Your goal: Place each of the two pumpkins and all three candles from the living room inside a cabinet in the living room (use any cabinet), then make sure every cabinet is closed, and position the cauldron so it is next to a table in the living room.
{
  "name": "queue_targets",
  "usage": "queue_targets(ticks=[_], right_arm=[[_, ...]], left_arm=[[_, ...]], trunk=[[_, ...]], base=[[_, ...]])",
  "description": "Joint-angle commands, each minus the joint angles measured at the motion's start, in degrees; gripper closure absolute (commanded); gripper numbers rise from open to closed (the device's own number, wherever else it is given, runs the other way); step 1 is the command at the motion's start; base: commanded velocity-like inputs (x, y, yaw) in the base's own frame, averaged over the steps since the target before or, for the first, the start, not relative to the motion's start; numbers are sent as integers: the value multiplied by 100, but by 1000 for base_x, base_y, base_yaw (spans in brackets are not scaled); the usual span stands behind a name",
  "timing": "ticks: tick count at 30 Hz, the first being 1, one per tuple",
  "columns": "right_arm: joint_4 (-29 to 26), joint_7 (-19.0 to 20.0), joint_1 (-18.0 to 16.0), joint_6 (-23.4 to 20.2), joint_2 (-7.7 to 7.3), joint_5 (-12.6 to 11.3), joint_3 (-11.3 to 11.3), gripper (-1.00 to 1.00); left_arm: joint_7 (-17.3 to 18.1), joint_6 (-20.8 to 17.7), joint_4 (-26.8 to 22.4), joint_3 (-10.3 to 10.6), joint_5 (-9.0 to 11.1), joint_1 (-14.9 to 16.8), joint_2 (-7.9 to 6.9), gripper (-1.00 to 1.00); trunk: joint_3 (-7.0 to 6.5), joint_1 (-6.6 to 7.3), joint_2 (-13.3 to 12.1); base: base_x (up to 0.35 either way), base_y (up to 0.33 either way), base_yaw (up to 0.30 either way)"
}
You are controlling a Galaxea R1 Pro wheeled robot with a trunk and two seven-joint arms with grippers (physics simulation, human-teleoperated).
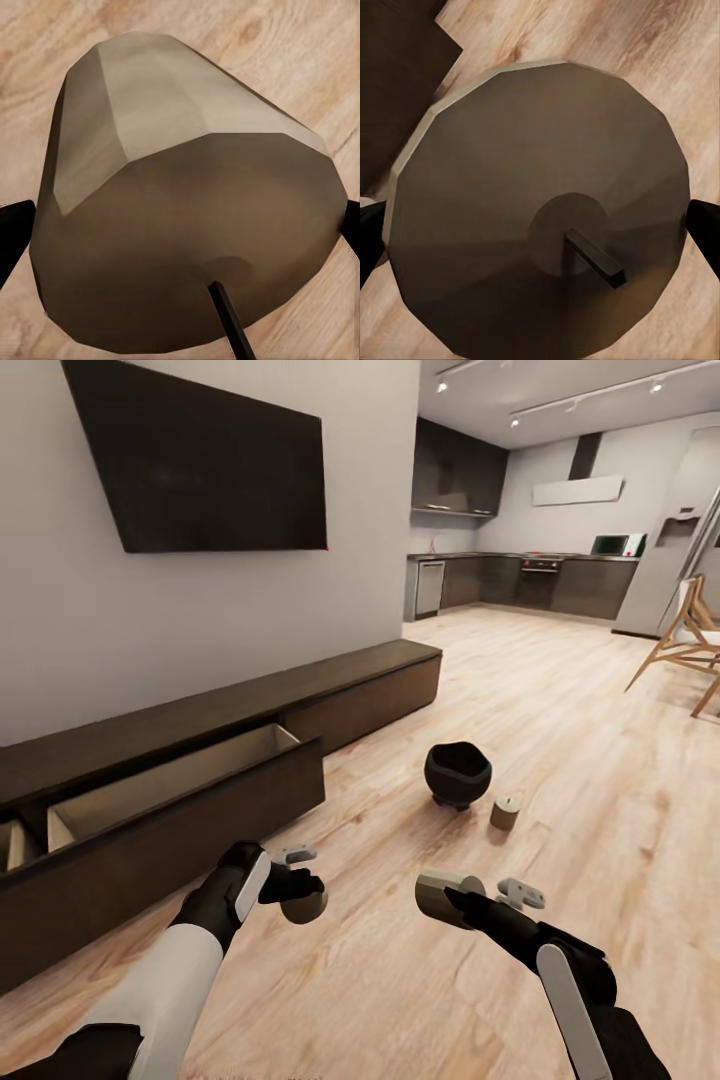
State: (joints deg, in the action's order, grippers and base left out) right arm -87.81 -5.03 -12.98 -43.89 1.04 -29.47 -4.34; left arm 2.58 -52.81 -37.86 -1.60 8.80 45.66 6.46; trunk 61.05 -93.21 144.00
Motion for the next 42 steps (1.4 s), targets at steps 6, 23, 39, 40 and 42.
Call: queue_targets(ticks=[6, 23, 39, 40, 42], right_arm=[[-8, -51, -2, -23, 6, -68, -9, 100], [-3, -51, -2, -23, 7, -68, -6, 100], [-6, -51, -2, -23, 9, -68, -1, 100], [-5, -51, -1, -23, 9, -68, 0, 100], [-2, -51, -2, -23, 10, -68, 0, 100]], left_arm=[[14, -64, -3, -16, -9, 4, 4, 100], [21, -176, -3, -16, -2, 4, 4, 100], [19, -183, -3, -16, -1, 4, 4, 100], [19, -184, -3, -16, -1, 4, 4, 100], [19, -180, -3, -16, -1, 4, 4, 100]], trunk=[[6, 1, 2], [6, 1, 2], [6, 1, 2], [6, 1, 2], [6, 1, 2]], base=[[0, -269, 290], [0, -43, 290], [0, 0, 290], [0, 0, 290], [0, 0, 290]])
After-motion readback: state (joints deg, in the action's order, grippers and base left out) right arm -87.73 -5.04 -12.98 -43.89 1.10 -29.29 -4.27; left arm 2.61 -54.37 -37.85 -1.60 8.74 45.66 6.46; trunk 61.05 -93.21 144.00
